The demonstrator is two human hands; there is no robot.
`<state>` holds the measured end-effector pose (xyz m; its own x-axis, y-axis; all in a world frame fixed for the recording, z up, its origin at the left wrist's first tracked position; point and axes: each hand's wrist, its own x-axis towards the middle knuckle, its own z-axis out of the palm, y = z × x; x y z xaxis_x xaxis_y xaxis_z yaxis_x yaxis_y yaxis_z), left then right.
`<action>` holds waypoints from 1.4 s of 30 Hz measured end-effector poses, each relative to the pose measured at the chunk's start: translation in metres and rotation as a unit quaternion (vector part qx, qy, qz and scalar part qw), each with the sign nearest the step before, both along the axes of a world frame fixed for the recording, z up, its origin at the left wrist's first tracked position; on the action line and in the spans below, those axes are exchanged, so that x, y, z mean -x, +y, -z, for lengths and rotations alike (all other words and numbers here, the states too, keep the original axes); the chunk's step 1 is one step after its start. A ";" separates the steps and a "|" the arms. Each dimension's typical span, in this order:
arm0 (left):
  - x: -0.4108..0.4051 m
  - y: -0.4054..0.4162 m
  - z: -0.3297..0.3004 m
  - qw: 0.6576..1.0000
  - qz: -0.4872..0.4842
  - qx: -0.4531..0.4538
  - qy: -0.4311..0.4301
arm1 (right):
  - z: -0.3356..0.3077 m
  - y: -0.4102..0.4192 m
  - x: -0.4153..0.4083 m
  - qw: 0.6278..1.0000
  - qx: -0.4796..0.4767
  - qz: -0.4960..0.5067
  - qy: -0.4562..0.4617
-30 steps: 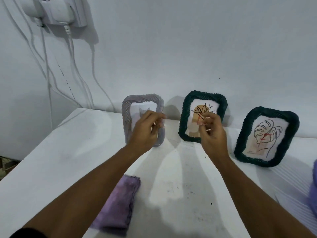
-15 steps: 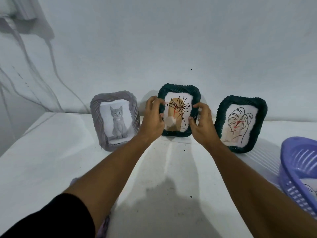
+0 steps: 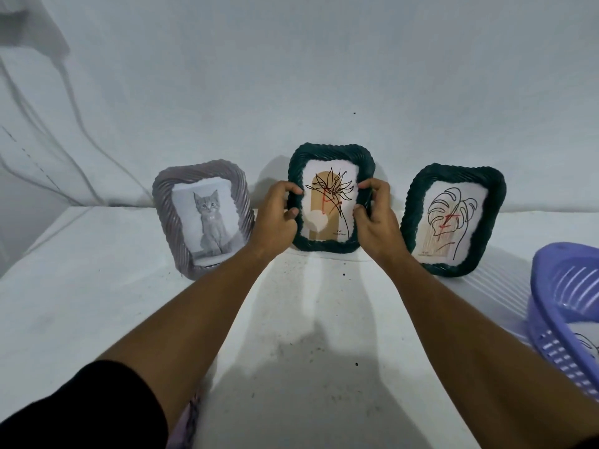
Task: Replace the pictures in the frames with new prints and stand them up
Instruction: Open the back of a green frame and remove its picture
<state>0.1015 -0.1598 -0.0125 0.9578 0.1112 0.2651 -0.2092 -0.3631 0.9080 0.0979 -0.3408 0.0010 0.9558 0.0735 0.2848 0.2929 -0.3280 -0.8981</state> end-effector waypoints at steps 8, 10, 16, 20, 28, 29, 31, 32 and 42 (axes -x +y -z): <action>0.059 0.020 -0.028 0.985 0.104 0.136 0.021 | -0.016 -0.010 0.046 0.984 -0.173 -0.043 0.026; 0.078 0.026 -0.027 0.975 0.139 0.172 0.030 | -0.015 -0.011 0.063 0.977 -0.200 -0.062 0.035; 0.122 0.031 -0.015 0.947 0.183 0.254 0.073 | -0.002 -0.008 0.105 0.959 -0.258 -0.057 0.105; 0.144 0.027 -0.009 0.939 0.173 0.282 0.099 | 0.009 -0.007 0.127 0.956 -0.258 -0.040 0.133; 0.178 0.020 0.008 0.928 0.109 0.322 0.153 | 0.032 -0.011 0.154 0.955 -0.195 -0.032 0.221; 0.181 0.020 0.006 0.929 0.101 0.321 0.153 | 0.033 -0.012 0.156 0.960 -0.161 -0.038 0.226; 0.185 0.021 0.000 0.938 0.084 0.303 0.149 | 0.030 -0.014 0.158 0.974 -0.045 -0.054 0.216; 0.186 0.021 -0.005 0.944 0.076 0.286 0.145 | 0.029 -0.015 0.158 0.977 0.013 -0.061 0.202; 0.180 0.001 -0.044 0.988 0.034 0.058 0.140 | -0.022 -0.007 0.135 0.990 0.041 -0.048 0.125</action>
